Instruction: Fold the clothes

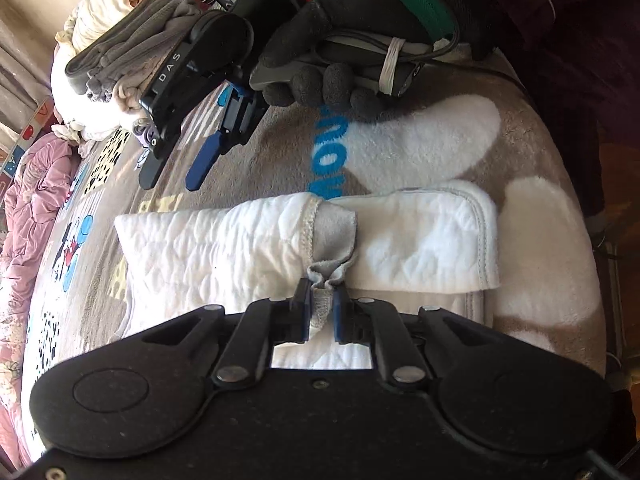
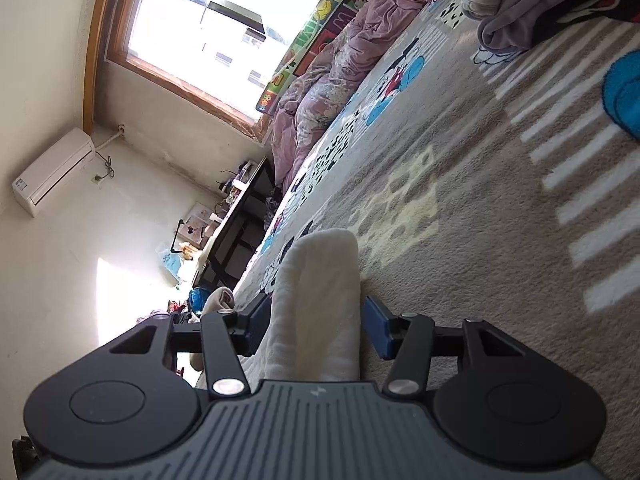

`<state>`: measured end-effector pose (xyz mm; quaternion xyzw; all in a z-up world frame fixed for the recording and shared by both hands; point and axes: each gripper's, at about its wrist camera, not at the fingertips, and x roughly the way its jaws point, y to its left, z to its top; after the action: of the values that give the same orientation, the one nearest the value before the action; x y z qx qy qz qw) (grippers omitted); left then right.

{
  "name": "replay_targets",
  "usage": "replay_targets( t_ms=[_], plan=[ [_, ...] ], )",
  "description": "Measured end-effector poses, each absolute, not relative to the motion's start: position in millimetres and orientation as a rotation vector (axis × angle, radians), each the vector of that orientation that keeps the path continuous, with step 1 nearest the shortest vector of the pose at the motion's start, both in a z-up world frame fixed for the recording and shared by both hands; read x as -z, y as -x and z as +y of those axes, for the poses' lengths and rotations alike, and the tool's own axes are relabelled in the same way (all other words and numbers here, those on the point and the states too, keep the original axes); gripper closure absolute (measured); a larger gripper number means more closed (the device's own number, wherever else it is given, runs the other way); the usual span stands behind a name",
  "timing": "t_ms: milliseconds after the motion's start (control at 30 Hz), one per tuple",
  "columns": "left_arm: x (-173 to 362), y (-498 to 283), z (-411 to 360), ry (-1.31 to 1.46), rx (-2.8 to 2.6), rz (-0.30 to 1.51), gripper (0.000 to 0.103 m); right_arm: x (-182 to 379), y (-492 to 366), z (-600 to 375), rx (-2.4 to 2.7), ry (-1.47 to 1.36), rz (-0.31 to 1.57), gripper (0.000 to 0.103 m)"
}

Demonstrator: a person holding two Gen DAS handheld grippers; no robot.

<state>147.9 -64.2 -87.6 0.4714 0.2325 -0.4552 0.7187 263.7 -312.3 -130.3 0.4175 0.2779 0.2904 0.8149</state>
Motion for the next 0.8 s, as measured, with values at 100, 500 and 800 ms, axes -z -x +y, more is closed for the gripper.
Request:
replay_targets(
  t_ms=[100,500,800],
  plan=[
    [70,-150,-54,-0.946,0.998,0.534,0.082,115,-252,-309,-0.631,-0.798,0.554,0.051],
    [13,-185,-26,-0.439,0.929,0.494,0.082,110,-192,-279,-0.722,-0.759,0.708,0.053],
    [36,-183,-11,-0.421,0.824,0.559,0.082,125,-191,-283,-0.718,-0.901,0.799,0.053]
  ],
)
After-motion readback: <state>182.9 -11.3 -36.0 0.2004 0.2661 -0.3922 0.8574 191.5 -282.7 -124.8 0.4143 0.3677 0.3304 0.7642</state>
